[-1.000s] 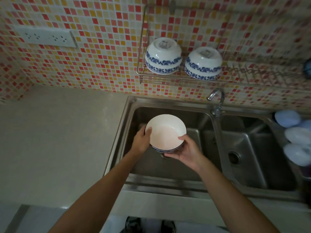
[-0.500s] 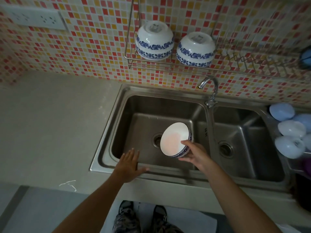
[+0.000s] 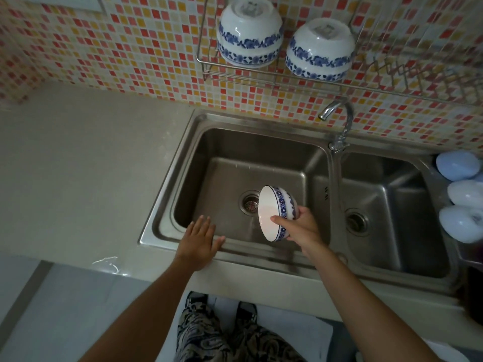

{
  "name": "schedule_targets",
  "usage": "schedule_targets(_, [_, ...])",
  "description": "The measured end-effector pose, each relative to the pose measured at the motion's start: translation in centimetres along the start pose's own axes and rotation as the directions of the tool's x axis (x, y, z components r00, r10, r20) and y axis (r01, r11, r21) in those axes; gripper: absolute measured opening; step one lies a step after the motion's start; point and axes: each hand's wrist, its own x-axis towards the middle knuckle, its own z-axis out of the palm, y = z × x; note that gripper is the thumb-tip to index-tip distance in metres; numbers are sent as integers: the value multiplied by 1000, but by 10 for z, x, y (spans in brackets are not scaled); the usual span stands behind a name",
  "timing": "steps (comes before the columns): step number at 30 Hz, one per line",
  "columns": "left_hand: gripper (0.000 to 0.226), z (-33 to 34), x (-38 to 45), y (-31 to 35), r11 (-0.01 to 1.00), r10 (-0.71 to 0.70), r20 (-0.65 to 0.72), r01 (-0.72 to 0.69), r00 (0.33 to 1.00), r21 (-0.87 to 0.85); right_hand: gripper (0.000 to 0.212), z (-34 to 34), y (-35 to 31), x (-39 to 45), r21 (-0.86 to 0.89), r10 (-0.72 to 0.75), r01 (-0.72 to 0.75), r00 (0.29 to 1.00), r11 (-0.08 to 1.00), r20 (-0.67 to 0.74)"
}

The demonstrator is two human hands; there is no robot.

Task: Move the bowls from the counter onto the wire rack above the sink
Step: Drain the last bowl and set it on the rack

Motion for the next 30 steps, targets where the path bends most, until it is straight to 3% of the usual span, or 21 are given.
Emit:
schedule_targets(5, [125,-1,-1,1,1000,0,-19,0,1000,7,65,8,-4,-6,-237,-173,153,983,959,-67])
schedule_targets(12, [120,1,-2,2,1000,-5,-37,5,999,6,82,15,-6,-13,-504,-389,314,920,804,-47])
schedule_targets(17, [116,3,0,1,1000,-8,-48,9,999,9,81,18,-6,-18,-599,-417,328,909,730,-12])
schedule_targets(21, [98,2,1,-1,1000,-2,-8,2,1000,7,81,23,-8,-23,-620,-410,308,912,721,-24])
schedule_targets(26, [95,-8,-2,-1,997,13,44,-9,999,-78,69,24,-19,-22,-533,-374,255,919,807,-127])
schedule_targets(28, [108,-23,3,-2,989,24,1,-24,1000,-144,53,19,-30,-20,-344,-272,190,940,919,-208])
schedule_targets(30, [114,-47,13,-3,986,36,-102,-52,994,-159,40,9,-45,-18,-39,-96,90,975,995,-202])
